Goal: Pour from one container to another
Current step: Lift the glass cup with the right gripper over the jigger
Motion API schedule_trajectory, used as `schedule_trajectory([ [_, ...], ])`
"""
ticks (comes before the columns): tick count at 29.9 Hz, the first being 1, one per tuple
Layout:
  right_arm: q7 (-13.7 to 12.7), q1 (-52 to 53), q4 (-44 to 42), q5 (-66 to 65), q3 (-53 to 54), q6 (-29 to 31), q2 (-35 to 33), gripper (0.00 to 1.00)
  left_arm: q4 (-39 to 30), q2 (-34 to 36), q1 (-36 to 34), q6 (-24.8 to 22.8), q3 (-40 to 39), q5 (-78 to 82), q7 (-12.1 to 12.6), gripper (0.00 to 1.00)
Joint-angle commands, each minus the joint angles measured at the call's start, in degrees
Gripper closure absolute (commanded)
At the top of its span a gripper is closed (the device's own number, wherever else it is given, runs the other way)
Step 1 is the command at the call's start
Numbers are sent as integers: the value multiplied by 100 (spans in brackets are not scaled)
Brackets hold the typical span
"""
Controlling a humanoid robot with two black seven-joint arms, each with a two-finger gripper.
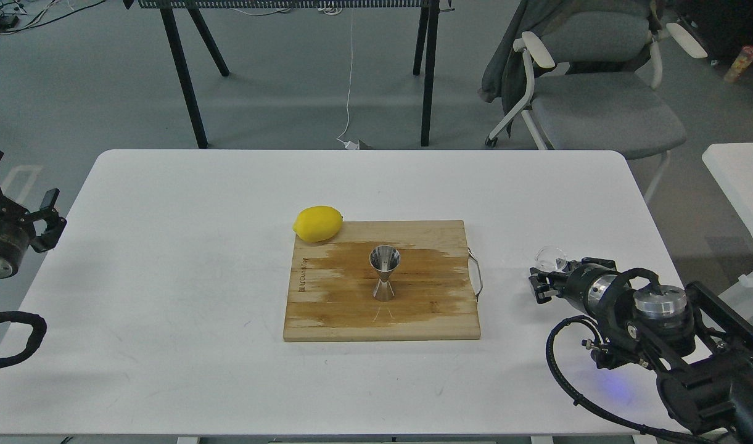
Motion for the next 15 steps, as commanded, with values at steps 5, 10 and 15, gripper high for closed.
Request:
schedule_trajectory([
  [5, -26, 125, 1312, -942, -9, 0, -126, 55, 0, 0, -9, 0, 16, 9, 0, 6],
  [10, -61, 459, 1937, -1936, -166, 0, -74, 55, 0, 0, -9, 0, 51, 9, 0, 6],
  [15, 18, 1443, 1938, -2393, -1395, 0, -100, 54, 0, 0, -9, 0, 52, 9, 0, 6],
])
